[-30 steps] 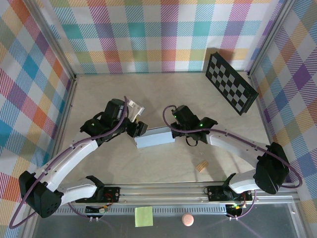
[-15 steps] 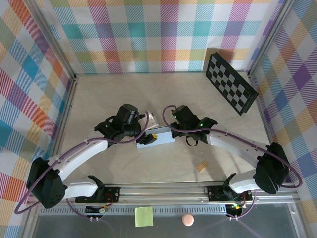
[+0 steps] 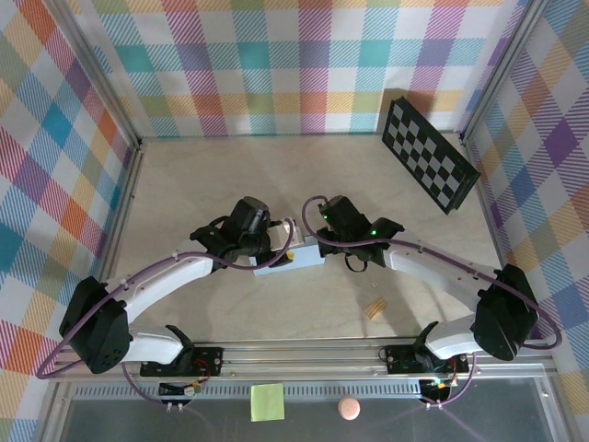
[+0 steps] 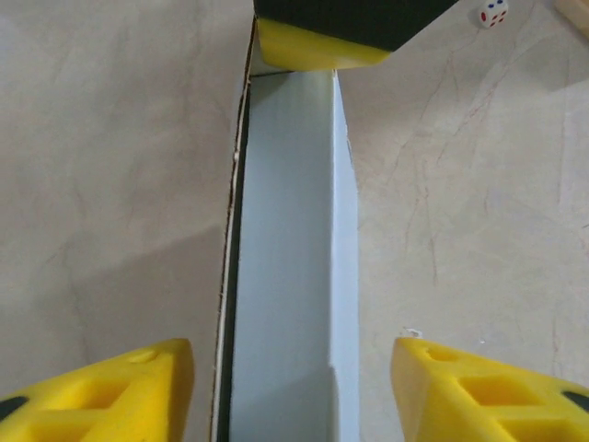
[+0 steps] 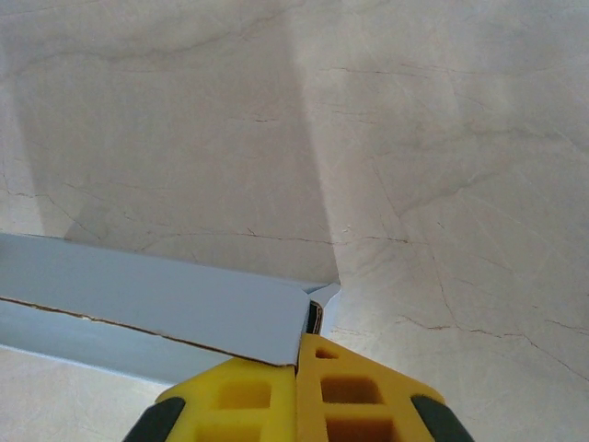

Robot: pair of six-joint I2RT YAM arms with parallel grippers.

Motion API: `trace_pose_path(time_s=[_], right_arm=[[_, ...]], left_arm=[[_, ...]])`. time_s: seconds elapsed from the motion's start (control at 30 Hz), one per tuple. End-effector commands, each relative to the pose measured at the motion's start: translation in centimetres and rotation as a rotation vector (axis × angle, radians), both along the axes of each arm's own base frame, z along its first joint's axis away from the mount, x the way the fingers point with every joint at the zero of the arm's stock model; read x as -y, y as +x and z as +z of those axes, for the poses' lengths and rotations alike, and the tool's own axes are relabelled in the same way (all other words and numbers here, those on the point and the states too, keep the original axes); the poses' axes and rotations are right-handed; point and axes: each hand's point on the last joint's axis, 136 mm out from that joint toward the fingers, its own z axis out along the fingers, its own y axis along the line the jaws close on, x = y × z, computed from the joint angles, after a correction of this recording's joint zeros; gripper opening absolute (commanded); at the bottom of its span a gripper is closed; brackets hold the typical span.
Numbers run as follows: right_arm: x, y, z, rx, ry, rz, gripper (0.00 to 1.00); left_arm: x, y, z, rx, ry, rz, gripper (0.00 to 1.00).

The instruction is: Fold the paper box

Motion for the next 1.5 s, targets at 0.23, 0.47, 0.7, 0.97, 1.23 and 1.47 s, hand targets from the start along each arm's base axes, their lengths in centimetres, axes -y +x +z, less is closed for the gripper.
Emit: trace_pose_path(time_s=[0.23,0.47,0.7,0.97,1.23,1.47], right_arm=[[0.3,-2.4,-0.4,-0.086,-0.005,0.038,0.04],[0.3,-2.3,2.4,-0.035,0.049,0.038,0.19],[-0.3,-1.5,5.2,-0.004,0.123,0.047,0.26],[-1.1,-0.2,4.6,-0.075,0.152,0.057,0.20],[-0.6,-0.6,1.1,-0.178,0.122,0.035,0.17],[0.0,-1.7,-1.7,-0.248,0.111,0.009,0.14]], left_arm=[[0.0,-0.6,-1.8,-0.013,0.049,-0.024,0.32],[0.0,-1.1,-2.6,-0.037,0.073,-0.032,0.29],[0.0,-1.1,-3.0,-0.043,0.084,-0.031,0.27],[0.0,-1.1,-3.3,-0.053,0.091,-0.030,0.27],[-0.1,-1.1,-3.1,-0.050,0.091,-0.027,0.28],[0.0,-1.0,-2.6,-0.043,0.075,-0.017,0.33]])
